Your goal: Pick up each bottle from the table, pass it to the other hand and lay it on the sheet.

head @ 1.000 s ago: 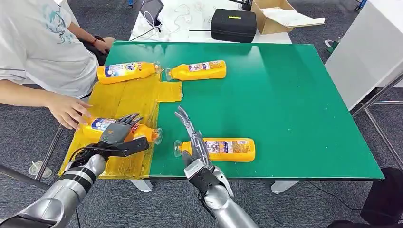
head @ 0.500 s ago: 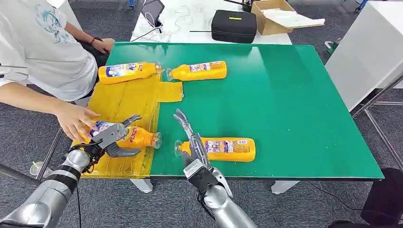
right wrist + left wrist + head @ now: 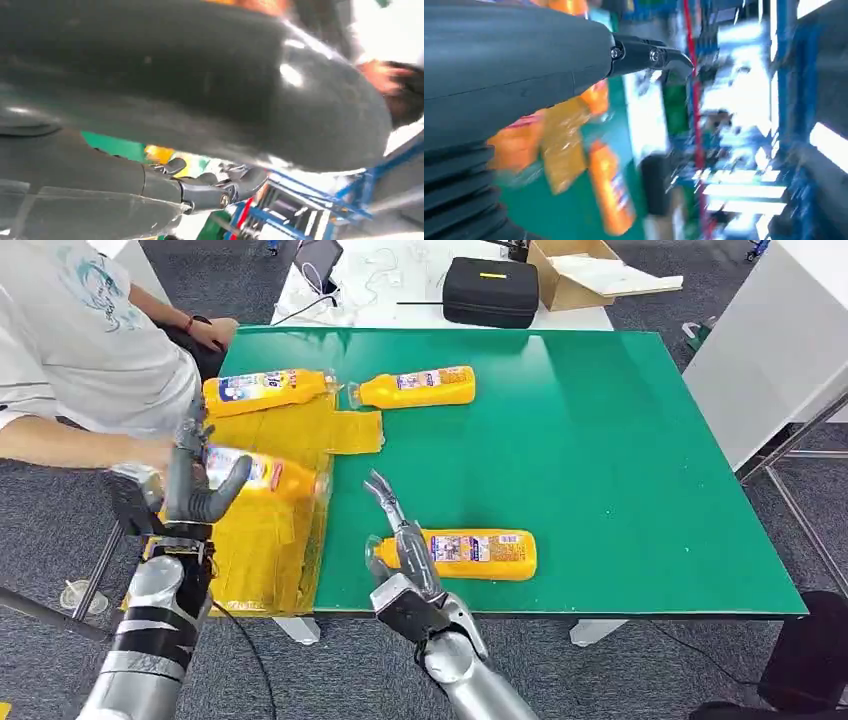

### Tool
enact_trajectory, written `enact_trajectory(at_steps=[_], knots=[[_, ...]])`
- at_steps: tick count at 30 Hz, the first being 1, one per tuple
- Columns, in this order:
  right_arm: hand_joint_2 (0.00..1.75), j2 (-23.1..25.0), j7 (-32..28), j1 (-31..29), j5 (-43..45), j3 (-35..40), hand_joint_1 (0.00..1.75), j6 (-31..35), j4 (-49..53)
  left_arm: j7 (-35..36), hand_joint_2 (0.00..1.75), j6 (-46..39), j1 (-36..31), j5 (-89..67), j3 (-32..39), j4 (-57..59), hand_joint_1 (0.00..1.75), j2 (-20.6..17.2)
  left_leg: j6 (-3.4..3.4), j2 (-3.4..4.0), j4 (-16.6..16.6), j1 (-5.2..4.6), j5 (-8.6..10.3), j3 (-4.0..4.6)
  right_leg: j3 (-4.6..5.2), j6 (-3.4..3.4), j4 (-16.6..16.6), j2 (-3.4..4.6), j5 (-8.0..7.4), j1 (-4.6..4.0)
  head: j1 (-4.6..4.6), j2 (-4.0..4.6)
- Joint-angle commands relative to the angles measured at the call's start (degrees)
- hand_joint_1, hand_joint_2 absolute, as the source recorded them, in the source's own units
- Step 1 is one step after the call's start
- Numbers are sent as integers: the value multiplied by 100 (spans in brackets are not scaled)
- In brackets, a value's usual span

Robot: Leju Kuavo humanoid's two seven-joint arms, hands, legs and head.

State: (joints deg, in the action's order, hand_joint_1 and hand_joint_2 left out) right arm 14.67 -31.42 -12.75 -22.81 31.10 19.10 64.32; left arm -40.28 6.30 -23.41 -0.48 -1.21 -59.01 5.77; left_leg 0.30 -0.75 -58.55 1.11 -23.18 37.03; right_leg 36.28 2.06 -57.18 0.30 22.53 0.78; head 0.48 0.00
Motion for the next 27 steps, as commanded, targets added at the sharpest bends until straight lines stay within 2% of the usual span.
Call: enact_trajectory(at_steps=[1,2,4,5,6,7,10,12,13,15,21,27], knots=[[0,-650,404,-285,-236,-223,0,-19,78,28,175,-103,306,29,719,-705,0,430,-6,0,1,1,-2,-7,-11,-3,4,-5,2,-3,-2,0],[175,-650,404,-285,-236,-223,0,-19,78,28,175,-103,306,29,719,-705,0,430,-9,3,-1,1,-6,-13,-17,-4,3,-5,4,-4,-2,0],[175,-963,1075,-390,-759,-335,0,12,117,28,175,-258,476,-15,822,-760,0,490,-10,-2,-1,2,-6,-17,-24,-5,4,-10,6,-5,-4,0],[175,-1197,1393,-481,-959,-347,0,-221,98,28,175,-321,616,-97,797,-877,0,478,-8,1,3,-1,-3,-13,-17,-2,5,-5,3,-1,-2,-2],[175,-1384,1516,-537,-1097,-429,0,-274,134,28,175,-346,721,-127,800,-922,0,478,-10,5,1,-2,-7,-21,-24,-4,5,-2,6,-2,-2,0],[175,-1694,1970,-701,-1361,-417,0,-817,-5,28,175,-598,922,-393,742,-1096,0,449,-10,5,5,-2,-4,-17,-22,-1,9,0,2,0,-2,0],[175,-2051,2194,-864,-1604,-520,0,-1342,-278,28,175,-715,1148,-632,623,-1037,0,383,-14,7,7,-8,-6,-27,-32,1,13,1,2,5,0,0],[175,-2141,2256,-1053,-1693,-499,0,-1593,-573,28,175,-778,1182,-669,501,-924,0,355,-20,-10,10,-13,-6,-35,-50,3,19,-20,5,7,-7,0],[175,-2091,2255,-1100,-1693,-524,0,-1615,-669,28,175,-864,1161,-710,458,-821,0,347,-10,-16,1,-9,-3,-10,-22,1,7,-14,3,5,-4,0],[175,-2085,2288,-1141,-1731,-464,0,-1683,-744,28,175,-891,1130,-730,445,-723,0,346,-13,1,2,-12,-12,-28,-37,-4,8,-3,6,7,-2,0],[175,-2037,2368,-1153,-1730,-403,0,-1744,-807,28,175,-876,1064,-740,422,-608,0,329,-8,-8,2,-8,-5,-15,-22,-2,5,-8,2,3,-2,0],[175,-2091,2432,-1376,-1622,-171,0,-2024,-1350,28,175,-1004,933,-933,313,-216,0,283,-11,-5,3,0,-6,-21,-29,0,9,-5,1,-3,0,0]])
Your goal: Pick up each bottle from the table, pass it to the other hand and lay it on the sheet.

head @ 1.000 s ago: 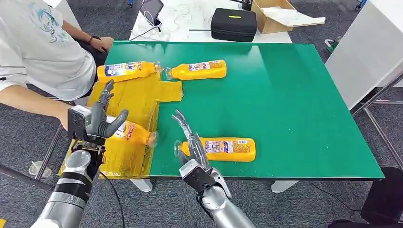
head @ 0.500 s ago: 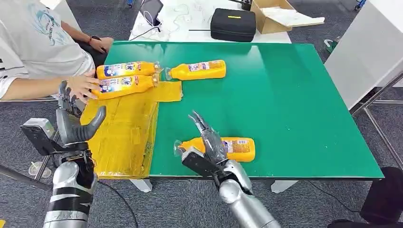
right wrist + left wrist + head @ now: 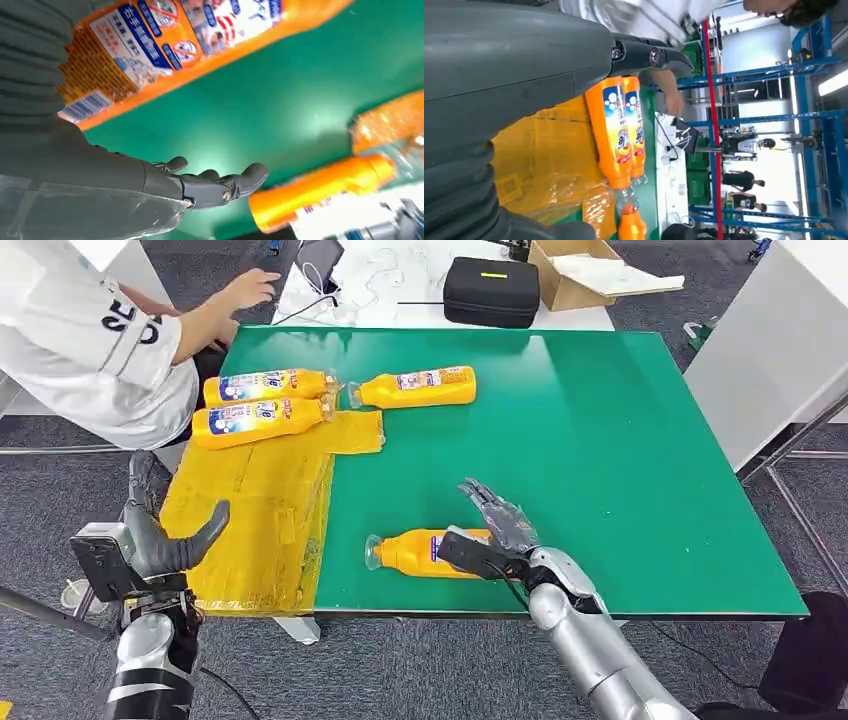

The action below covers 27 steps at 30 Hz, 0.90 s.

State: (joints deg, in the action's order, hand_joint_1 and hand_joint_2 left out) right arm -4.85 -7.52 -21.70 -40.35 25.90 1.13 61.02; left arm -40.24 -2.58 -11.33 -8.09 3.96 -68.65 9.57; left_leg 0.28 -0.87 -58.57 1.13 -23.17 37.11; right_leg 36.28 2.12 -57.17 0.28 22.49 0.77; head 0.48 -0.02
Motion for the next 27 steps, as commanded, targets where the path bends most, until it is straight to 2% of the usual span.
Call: enact_trajectory(at_steps=[1,15,20,27], knots=[[175,-147,41,-483,131,358,0,-232,-1037,24,175,-106,-291,-154,-189,789,0,-93,-9,5,5,-4,-5,-27,-28,-6,6,-6,5,0,0,2],[175,-376,-317,-1108,303,1176,0,-1251,-1788,24,175,59,-699,-202,-222,1559,0,-48,-6,5,5,-2,-2,-33,-29,-7,7,-4,1,-2,-2,2],[175,-683,-411,-1594,505,1823,0,-1726,-1681,24,175,118,-787,-159,-241,1729,0,-44,-8,13,2,-5,-2,-33,-27,-7,2,-2,1,2,0,0],[175,-724,-370,-1632,625,1943,0,-1760,-1629,24,175,114,-772,-153,-252,1715,0,-45,-8,19,0,-7,-4,-29,-27,-5,0,1,2,3,0,2]])
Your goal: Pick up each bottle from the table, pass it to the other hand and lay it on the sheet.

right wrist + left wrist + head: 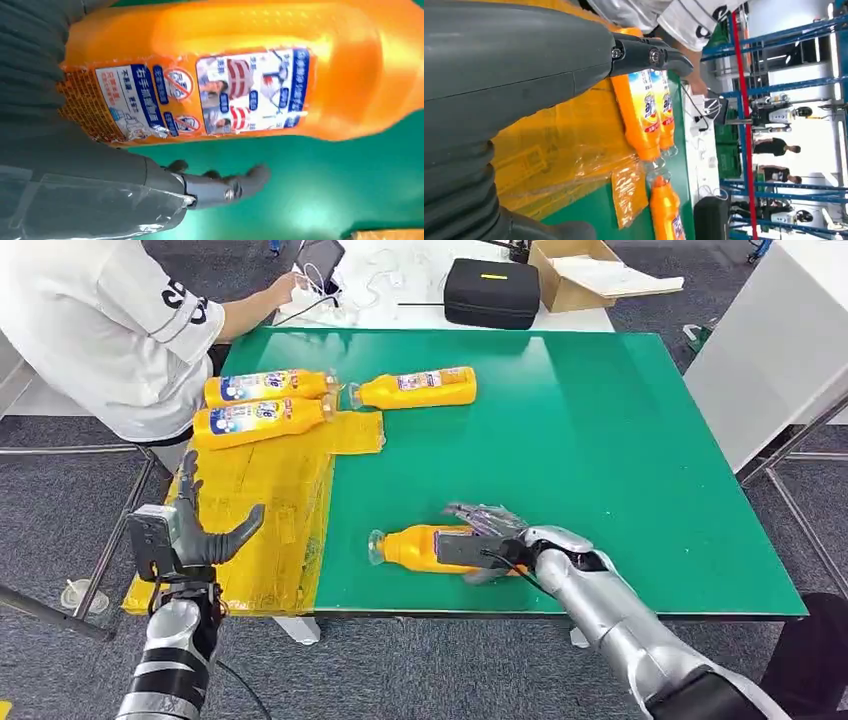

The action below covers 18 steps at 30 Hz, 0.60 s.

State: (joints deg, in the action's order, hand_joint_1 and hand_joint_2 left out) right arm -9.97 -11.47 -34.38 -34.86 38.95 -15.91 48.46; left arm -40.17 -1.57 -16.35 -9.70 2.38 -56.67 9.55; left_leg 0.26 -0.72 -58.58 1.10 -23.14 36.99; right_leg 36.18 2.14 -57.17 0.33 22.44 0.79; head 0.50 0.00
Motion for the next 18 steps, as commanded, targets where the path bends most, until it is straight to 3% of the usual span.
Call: enact_trajectory(at_steps=[1,9,17,18], knots=[[175,-236,29,-402,65,674,0,-51,-360,17,175,15,-269,5,-97,528,0,-47,-3,2,1,-1,-3,-7,-7,-4,1,-3,3,-1,-2,0],[175,-771,141,-772,407,1523,0,-450,303,17,175,87,-334,55,-58,710,0,-26,-8,4,-5,-4,-6,-3,-4,-6,-5,-5,6,0,-4,0],[175,-730,336,-955,464,2211,0,-498,114,17,175,108,-378,74,-29,803,0,15,-5,5,0,-4,-5,-4,-3,-6,-3,-1,6,1,-2,0],[175,-693,353,-954,448,2310,9,-453,50,17,175,113,-400,78,-15,853,0,26,-7,13,-2,-3,-10,-13,-11,-9,-3,3,8,-1,-4,0]])
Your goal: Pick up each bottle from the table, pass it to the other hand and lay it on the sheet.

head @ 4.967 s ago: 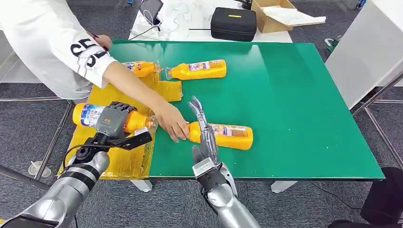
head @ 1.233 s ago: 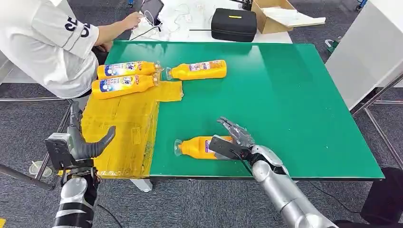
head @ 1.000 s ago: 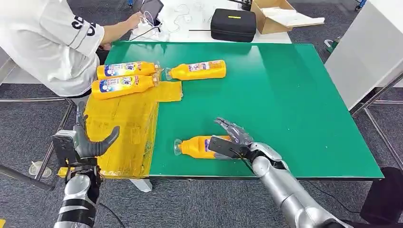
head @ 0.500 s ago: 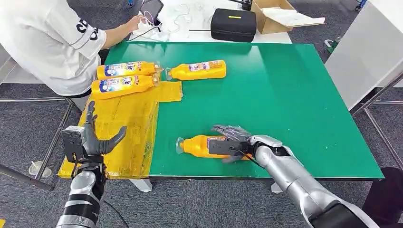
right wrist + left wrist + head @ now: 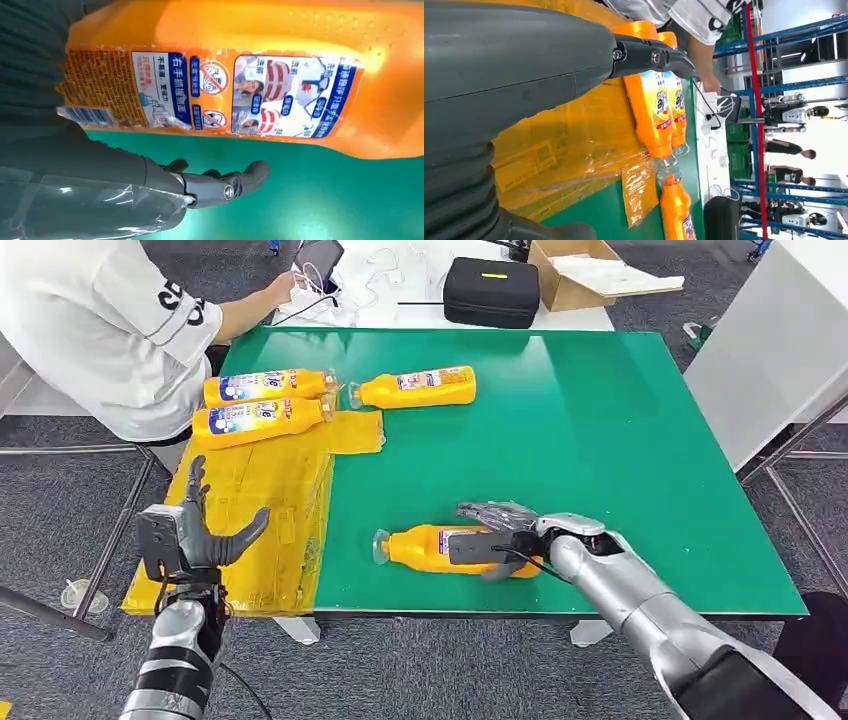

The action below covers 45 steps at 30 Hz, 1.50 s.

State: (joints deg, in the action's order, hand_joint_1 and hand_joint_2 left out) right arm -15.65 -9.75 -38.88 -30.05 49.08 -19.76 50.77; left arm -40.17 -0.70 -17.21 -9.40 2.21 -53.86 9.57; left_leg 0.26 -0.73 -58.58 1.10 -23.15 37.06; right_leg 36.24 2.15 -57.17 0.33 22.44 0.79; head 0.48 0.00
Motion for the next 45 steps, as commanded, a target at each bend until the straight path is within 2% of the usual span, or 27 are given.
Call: enact_trajectory(at_steps=[1,2,3,7,14,17,18,19,21,23,24,25,26,31,32,35,36,37,38,40,42,44,45], knots=[[175,-95,211,-474,-40,1331,127,-41,-221,17,175,25,-315,38,-2,580,0,29,-6,8,-1,-3,-7,-14,-12,-7,-3,0,6,0,0,0],[175,-28,216,-495,-18,1412,161,57,-373,17,175,16,-321,20,-7,596,0,38,-4,8,0,-2,-4,-11,-9,-6,-1,1,3,0,0,-2],[175,-25,223,-483,-18,1422,175,69,-379,17,175,13,-316,18,-9,594,0,41,-9,16,1,-2,-13,-35,-32,-13,1,2,10,-3,0,0],[175,-92,179,-550,24,1531,175,17,-344,17,175,30,-309,20,-17,581,0,46,-4,6,1,-2,-3,-11,-9,-5,0,0,3,0,0,0],[175,-132,239,-629,143,1927,175,-154,-258,17,175,45,-326,48,-31,654,0,58,-5,6,2,-3,-4,-15,-13,-7,0,-3,5,0,2,0],[175,-62,294,-581,127,2005,175,16,-347,17,175,2,-308,10,-78,625,0,55,-3,6,2,-1,-3,-12,-10,-5,1,-2,4,0,0,0],[175,-62,294,-581,127,2005,175,16,-347,17,175,2,-308,10,-78,625,0,55,-8,12,4,-2,-12,-35,-33,-13,4,-2,11,-3,2,0],[175,-68,298,-556,165,1959,175,79,-348,17,175,4,-315,16,-71,646,0,56,-3,6,4,1,-4,-16,-15,-6,4,-3,4,-3,0,0],[175,-123,405,-324,182,1625,175,764,-187,17,175,-27,-259,60,-68,556,0,38,-5,7,3,-1,-6,-22,-20,-8,3,-4,6,-2,0,0],[175,-98,511,545,96,441,175,2205,550,18,175,15,-102,63,43,330,0,65,-3,-2,6,3,-3,-20,-22,-6,9,-10,5,-6,0,0],[175,132,466,1076,-5,-335,175,2788,1024,61,175,131,19,104,122,147,0,104,-5,-3,8,4,-6,-29,-32,-8,11,-15,8,-7,0,0],[175,316,505,1489,-296,-844,175,2977,1514,117,175,216,144,129,175,-55,0,138,-2,-3,10,9,-5,-25,-29,-8,16,-14,6,-12,0,0],[175,393,645,1683,-560,-1041,175,2806,1835,156,175,248,219,120,190,-178,0,155,-4,-5,11,6,-6,-29,-32,-9,14,-15,9,-9,-2,0],[175,526,570,1746,-788,-1382,175,2674,1867,176,175,258,201,101,223,-159,0,177,-2,6,0,2,-19,-6,-6,-10,-4,3,14,-5,9,0],[175,916,142,2012,-772,-2038,175,3340,2082,192,175,334,255,148,246,-238,0,205,-4,0,-2,2,-23,-14,-13,-12,-7,-4,21,-6,0,0],[175,1464,-98,2534,-1220,-2865,175,4379,2992,347,175,660,509,447,195,-670,0,305,-3,-14,0,4,-13,8,3,-9,-3,-14,14,-6,2,0],[175,1672,-409,2710,-1011,-3129,175,4760,3260,421,175,777,563,616,165,-794,0,343,-3,-2,-3,5,-19,6,3,-12,-5,-4,17,-8,0,0],[175,1679,-413,2777,-1066,-3193,175,4807,3312,458,175,802,594,682,126,-883,0,371,-7,-4,-6,3,-24,-3,-8,-12,-7,-9,22,-7,-2,0],[175,1794,-503,2892,-1112,-3368,175,5124,3441,574,175,979,616,903,94,-949,0,394,-2,-1,-6,5,-19,18,13,-10,-10,-2,17,-6,-4,0],[175,1943,-977,3056,-818,-3694,175,5492,3448,831,175,1396,641,1381,-78,-1051,0,415,-2,-24,1,2,-11,20,14,-7,-4,-25,16,-3,2,0],[175,2037,-1477,3101,-400,-3868,175,5473,3230,967,175,1665,636,1705,-327,-1035,0,379,-5,-34,1,6,-17,2,-8,-10,0,-41,26,-9,0,0],[175,2095,-1618,3107,-255,-3933,175,5471,3094,974,175,1719,639,1756,-434,-1025,0,368,-10,-27,0,5,-25,-18,-28,-14,2,-37,31,-9,0,0],[175,2134,-1716,3101,-89,-3977,175,5245,2908,1050,175,1914,659,1964,-581,-1010,0,310,-11,-35,2,2,-20,-12,-24,-11,3,-42,28,-6,0,0]])
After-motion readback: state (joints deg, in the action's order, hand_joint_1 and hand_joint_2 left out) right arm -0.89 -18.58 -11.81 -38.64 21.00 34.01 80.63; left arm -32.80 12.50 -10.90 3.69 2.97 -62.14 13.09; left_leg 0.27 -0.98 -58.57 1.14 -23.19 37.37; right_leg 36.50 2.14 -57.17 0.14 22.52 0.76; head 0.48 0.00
